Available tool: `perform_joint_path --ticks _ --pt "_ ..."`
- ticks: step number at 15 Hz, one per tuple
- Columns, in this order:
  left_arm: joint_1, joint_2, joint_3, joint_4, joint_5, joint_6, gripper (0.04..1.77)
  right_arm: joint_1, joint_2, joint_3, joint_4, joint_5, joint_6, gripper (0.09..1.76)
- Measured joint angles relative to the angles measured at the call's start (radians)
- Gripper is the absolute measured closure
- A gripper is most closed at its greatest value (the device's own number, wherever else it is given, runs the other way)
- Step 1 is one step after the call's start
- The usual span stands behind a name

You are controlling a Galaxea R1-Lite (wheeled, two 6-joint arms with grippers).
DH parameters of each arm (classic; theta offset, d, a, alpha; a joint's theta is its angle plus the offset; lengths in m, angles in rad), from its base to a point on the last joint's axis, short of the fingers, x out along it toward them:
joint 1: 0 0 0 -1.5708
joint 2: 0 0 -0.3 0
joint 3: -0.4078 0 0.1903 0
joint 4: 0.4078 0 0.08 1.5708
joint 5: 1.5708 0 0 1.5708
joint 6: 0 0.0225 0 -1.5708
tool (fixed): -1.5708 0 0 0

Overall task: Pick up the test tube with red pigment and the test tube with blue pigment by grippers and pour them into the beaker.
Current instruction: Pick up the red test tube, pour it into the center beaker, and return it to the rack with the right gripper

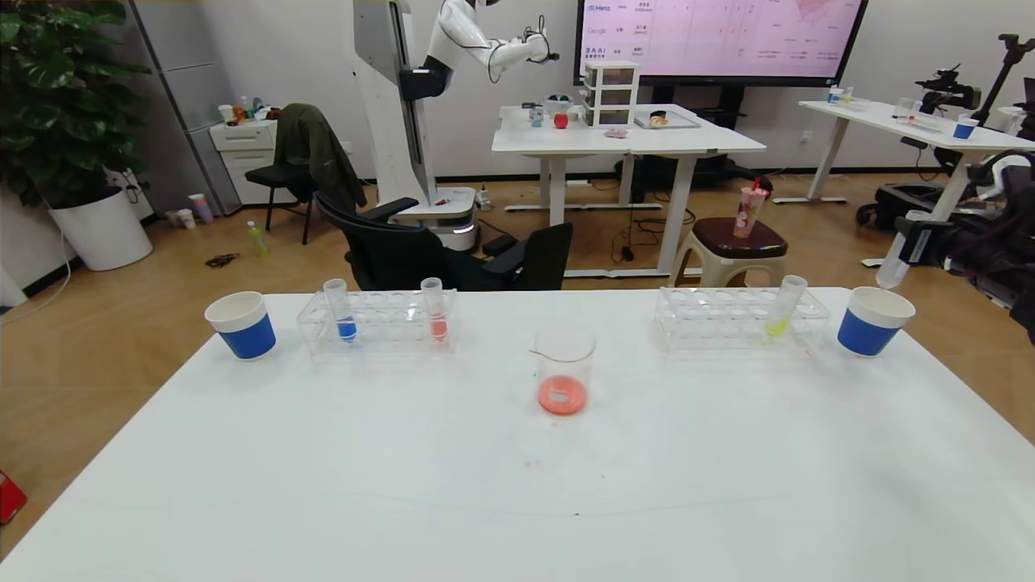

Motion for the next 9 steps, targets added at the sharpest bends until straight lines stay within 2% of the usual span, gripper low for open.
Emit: perform_joint_path --ticks 3,9 --pt "0.000 0.000 0.000 0.000 0.000 0.000 0.06 -0.026 0.036 0.000 -0.001 -0.001 -0.001 1.35" --pt "0.000 0.000 0.000 0.000 0.000 0.000 0.06 -0.043 0.111 0.017 -0.093 -0.001 -0.003 1.35"
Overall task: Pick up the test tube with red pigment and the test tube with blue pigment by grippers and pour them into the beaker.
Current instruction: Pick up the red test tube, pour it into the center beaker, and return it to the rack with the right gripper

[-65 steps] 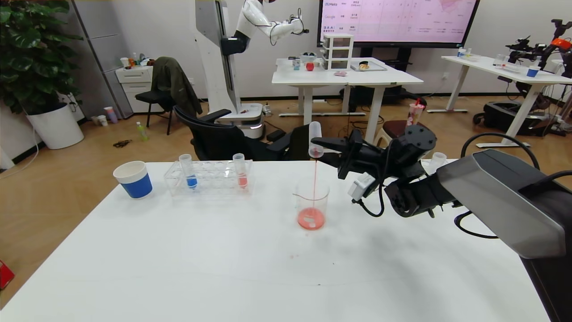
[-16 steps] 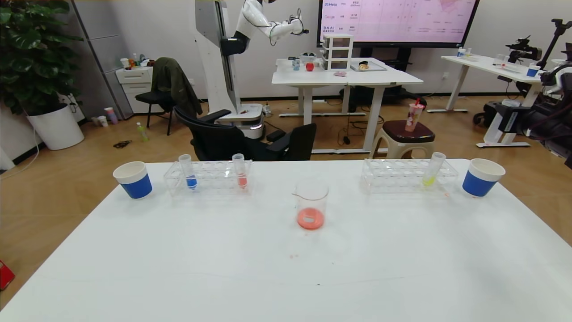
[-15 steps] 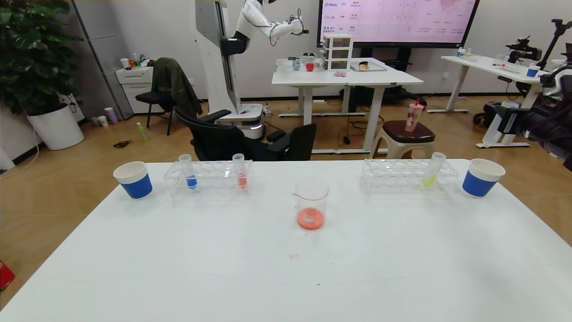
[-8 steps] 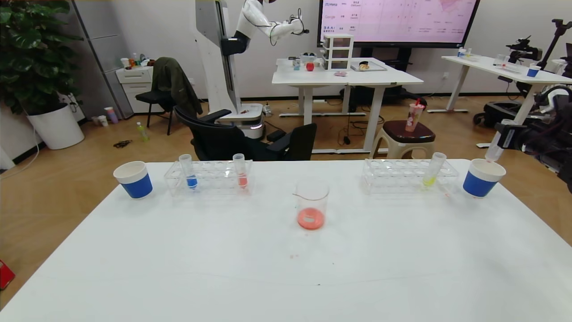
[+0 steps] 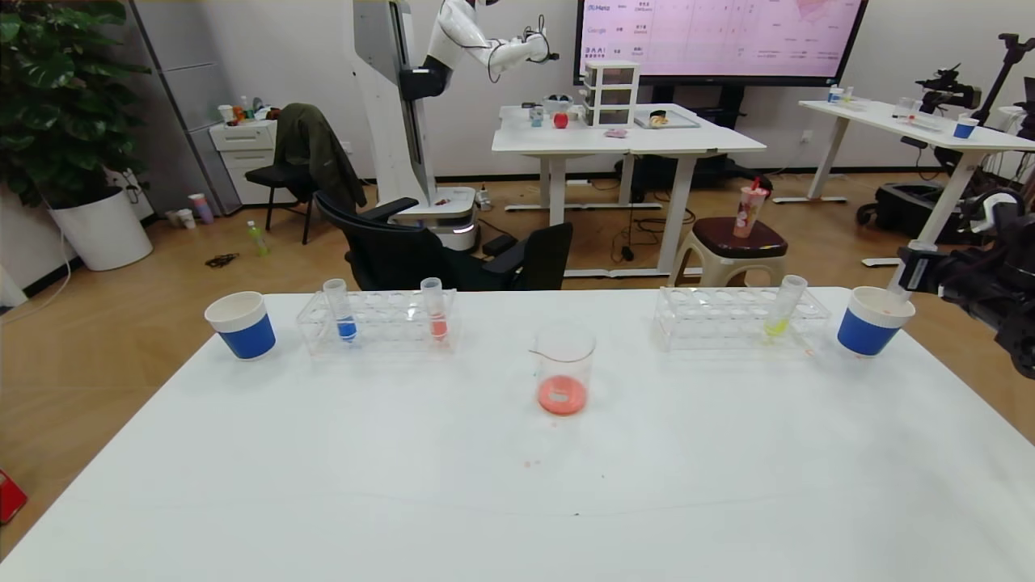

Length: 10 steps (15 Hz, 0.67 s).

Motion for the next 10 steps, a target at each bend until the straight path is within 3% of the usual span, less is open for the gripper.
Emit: perform_joint_path --ticks 10 --pt "0.000 0.000 0.000 0.000 0.000 0.000 0.06 0.004 0.059 0.062 -0.075 0.006 -0.007 1.32"
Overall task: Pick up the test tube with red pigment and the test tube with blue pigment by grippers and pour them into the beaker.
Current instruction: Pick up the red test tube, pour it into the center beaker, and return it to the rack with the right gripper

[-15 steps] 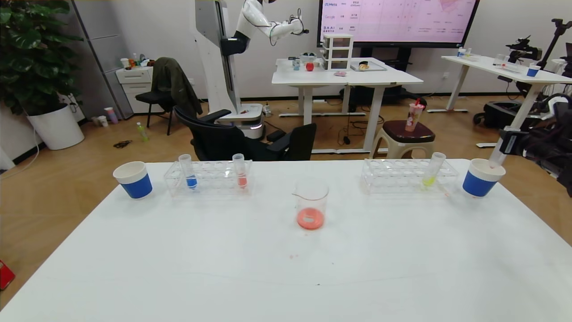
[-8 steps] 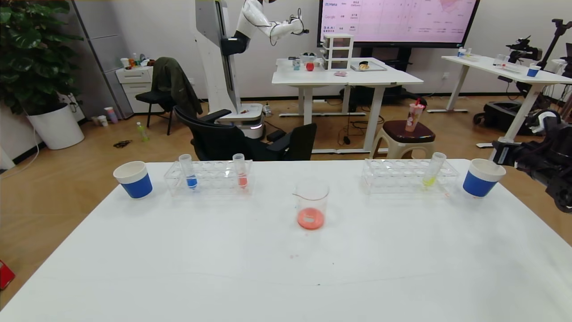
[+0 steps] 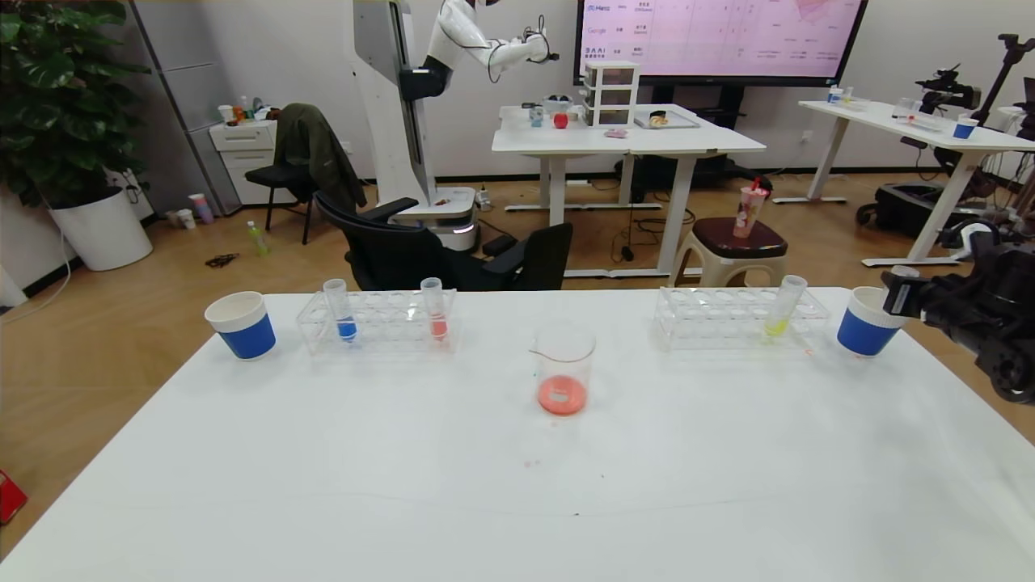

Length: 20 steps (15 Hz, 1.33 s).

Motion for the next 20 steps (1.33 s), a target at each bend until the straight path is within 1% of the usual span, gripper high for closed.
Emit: perform_joint_path --ticks 1,3,4,5,8,11,13,16,18,20 --pt "0.000 0.000 0.000 0.000 0.000 0.000 0.06 0.000 0.001 0.000 0.000 0.000 0.000 1.14" --pt "0.000 0.000 0.000 0.000 0.000 0.000 0.06 -0.001 0.001 0.001 -0.001 0.000 0.003 0.42" --pt "0.000 0.000 0.000 0.000 0.000 0.000 0.06 -0.001 0.000 0.001 -0.001 0.000 0.003 0.19" --pt "0.000 0.000 0.000 0.000 0.000 0.000 0.06 -0.001 -0.001 0.000 -0.001 0.000 0.003 0.11" --pt "0.000 0.000 0.000 0.000 0.000 0.000 0.06 0.008 -0.017 -0.001 0.001 0.000 0.008 0.11" --pt "0.000 0.000 0.000 0.000 0.000 0.000 0.06 0.048 -0.062 -0.003 0.006 0.000 0.012 0.11" --pt "0.000 0.000 0.000 0.000 0.000 0.000 0.06 0.103 -0.112 -0.001 0.013 0.000 0.012 0.11" --pt "0.000 0.000 0.000 0.000 0.000 0.000 0.06 0.209 -0.201 0.012 0.044 -0.002 0.013 0.11" --pt "0.000 0.000 0.000 0.000 0.000 0.000 0.06 0.255 -0.270 0.039 0.051 -0.003 0.014 0.11" --pt "0.000 0.000 0.000 0.000 0.000 0.000 0.06 0.283 -0.359 0.083 0.052 -0.001 0.014 0.11"
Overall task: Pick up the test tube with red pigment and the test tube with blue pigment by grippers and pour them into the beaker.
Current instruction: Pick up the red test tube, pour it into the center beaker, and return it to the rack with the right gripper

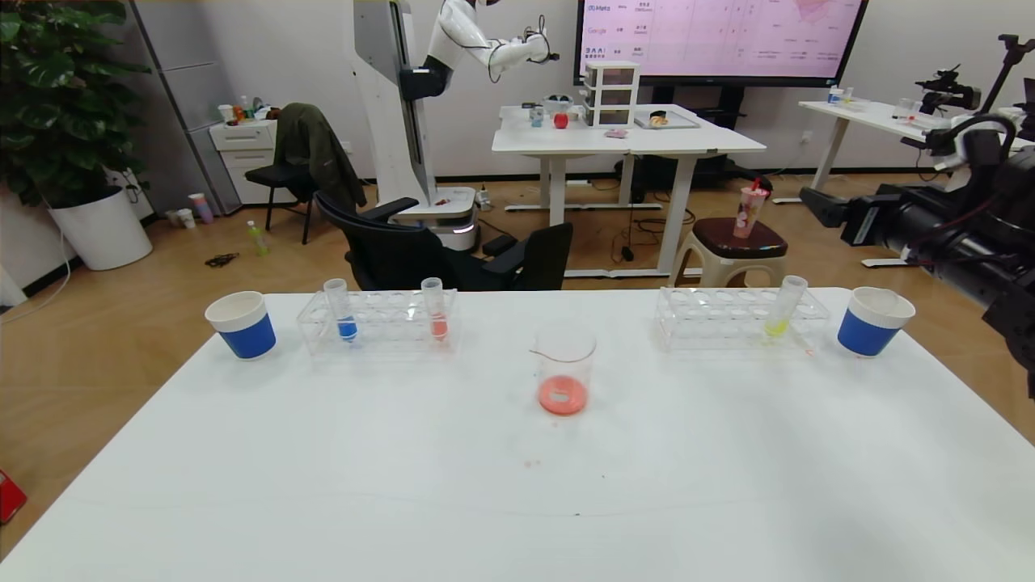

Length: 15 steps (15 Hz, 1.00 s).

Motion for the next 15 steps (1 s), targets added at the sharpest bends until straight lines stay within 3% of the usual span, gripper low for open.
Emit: perform_joint_path --ticks 8,15 --pt "0.000 0.000 0.000 0.000 0.000 0.000 0.06 0.028 -0.556 0.265 0.026 0.000 -0.003 0.11" --pt "0.000 0.000 0.000 0.000 0.000 0.000 0.06 0.045 -1.150 0.490 0.292 0.023 -0.014 0.11"
